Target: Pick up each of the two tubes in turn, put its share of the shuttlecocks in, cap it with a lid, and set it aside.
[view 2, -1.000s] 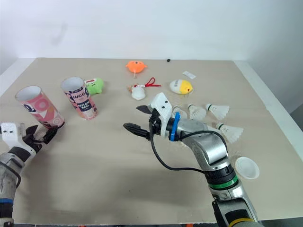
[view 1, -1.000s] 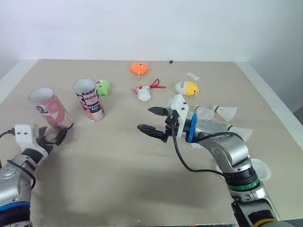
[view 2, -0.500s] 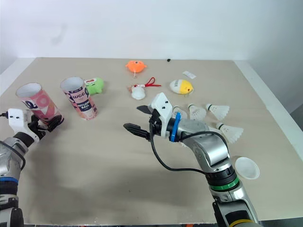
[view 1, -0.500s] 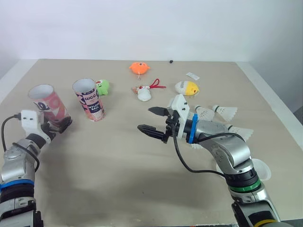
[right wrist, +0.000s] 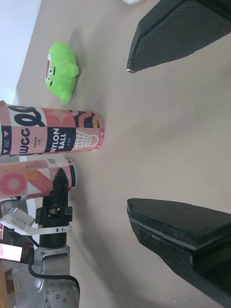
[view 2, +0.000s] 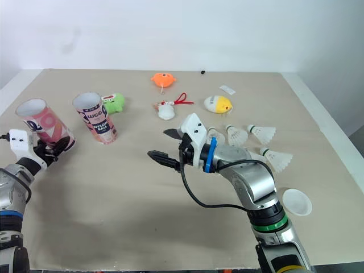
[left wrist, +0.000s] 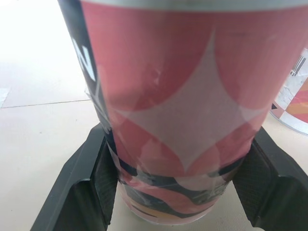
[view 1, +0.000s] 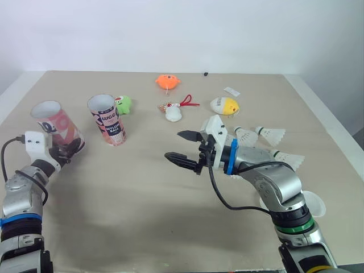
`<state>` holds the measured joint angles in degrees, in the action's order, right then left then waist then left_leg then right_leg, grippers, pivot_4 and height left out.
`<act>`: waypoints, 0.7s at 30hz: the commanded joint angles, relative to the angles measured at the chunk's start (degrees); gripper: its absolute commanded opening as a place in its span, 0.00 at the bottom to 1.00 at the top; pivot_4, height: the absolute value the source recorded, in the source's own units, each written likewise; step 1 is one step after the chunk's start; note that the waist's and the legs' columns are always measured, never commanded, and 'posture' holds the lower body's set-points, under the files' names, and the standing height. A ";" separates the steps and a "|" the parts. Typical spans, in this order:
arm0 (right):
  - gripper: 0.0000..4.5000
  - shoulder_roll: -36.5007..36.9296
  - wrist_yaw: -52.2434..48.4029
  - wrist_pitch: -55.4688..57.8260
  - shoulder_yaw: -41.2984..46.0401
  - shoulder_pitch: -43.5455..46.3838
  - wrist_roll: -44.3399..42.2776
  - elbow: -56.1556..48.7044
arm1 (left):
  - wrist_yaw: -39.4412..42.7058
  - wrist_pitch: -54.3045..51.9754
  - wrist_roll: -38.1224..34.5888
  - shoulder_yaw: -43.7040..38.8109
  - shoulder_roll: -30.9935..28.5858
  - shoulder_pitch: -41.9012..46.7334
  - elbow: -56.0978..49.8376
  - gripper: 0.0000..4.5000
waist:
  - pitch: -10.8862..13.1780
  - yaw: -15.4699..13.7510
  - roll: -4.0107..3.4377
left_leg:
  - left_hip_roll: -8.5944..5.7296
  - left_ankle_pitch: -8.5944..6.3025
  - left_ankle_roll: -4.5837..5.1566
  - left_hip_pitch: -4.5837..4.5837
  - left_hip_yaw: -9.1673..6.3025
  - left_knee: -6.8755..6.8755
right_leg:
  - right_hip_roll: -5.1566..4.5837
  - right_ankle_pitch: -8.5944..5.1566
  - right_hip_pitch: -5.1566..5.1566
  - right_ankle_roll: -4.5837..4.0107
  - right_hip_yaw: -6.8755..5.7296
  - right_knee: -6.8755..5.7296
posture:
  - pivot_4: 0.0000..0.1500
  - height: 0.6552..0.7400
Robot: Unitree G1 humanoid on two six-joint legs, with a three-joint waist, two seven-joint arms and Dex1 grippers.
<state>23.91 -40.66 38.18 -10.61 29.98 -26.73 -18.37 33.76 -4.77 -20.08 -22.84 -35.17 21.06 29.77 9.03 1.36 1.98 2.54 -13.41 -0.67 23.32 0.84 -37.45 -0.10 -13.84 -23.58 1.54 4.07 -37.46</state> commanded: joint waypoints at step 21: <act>1.00 16.06 -9.23 10.56 18.84 -10.82 -28.23 -19.10 | 37.30 -15.74 -8.82 7.44 -26.34 -20.36 -33.34 0.63 | 0.22 -0.18 -0.07 | 0.13 -0.04 -0.07 -0.08 0.02 0.06 | -0.18 -0.57 0.03 0.04 -0.12 -0.06 | 1.00 1.00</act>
<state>39.05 -50.82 48.86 5.41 19.47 -53.36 -34.64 67.15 -19.03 -28.01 -17.53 -59.77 -1.29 -0.55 9.25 1.18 1.91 2.68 -13.44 -0.72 23.23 0.89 -37.40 -0.31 -14.41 -23.54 1.59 3.93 -37.52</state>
